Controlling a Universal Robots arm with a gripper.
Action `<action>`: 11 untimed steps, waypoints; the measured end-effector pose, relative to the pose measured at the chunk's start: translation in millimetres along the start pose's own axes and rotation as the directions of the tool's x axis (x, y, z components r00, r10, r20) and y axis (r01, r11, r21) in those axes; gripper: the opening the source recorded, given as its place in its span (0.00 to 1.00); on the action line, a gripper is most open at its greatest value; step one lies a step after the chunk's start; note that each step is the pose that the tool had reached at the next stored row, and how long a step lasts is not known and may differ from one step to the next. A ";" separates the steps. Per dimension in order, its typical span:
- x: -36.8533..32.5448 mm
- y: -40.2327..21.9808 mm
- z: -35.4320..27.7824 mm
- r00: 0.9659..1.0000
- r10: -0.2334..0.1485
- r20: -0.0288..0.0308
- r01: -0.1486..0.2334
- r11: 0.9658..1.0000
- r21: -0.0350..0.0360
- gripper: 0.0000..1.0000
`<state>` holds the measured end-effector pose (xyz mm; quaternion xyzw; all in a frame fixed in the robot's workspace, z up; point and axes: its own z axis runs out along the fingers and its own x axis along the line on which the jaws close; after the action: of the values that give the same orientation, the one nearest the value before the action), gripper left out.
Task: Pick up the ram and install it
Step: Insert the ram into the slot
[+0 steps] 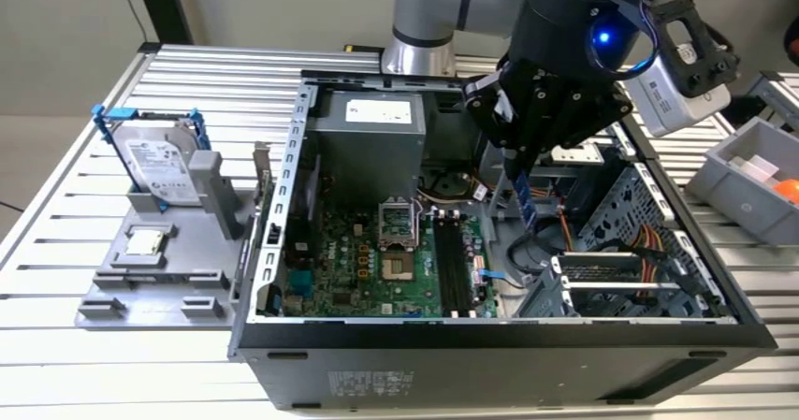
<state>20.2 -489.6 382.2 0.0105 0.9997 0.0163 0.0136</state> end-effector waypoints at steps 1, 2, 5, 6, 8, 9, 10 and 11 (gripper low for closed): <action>0.0 0.0 0.0 1.000 0.000 0.000 0.000 1.000 0.000 0.00; 0.0 0.0 0.0 1.000 0.000 0.000 0.000 1.000 0.000 0.00; 0.0 0.0 0.2 1.000 -0.002 0.000 0.002 1.000 0.000 0.00; 0.0 0.0 0.4 1.000 -0.004 0.000 0.004 1.000 0.000 0.00; 0.0 0.0 0.9 1.000 -0.007 0.000 0.007 1.000 0.000 0.00; 0.0 0.0 1.2 1.000 -0.008 0.000 0.008 1.000 0.000 0.00; 0.0 0.0 1.5 1.000 -0.008 0.000 0.008 1.000 0.000 0.00; 0.0 0.0 1.8 1.000 -0.009 0.000 0.009 1.000 0.000 0.00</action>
<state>20.2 -489.6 380.4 0.0061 0.9998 0.0164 0.0135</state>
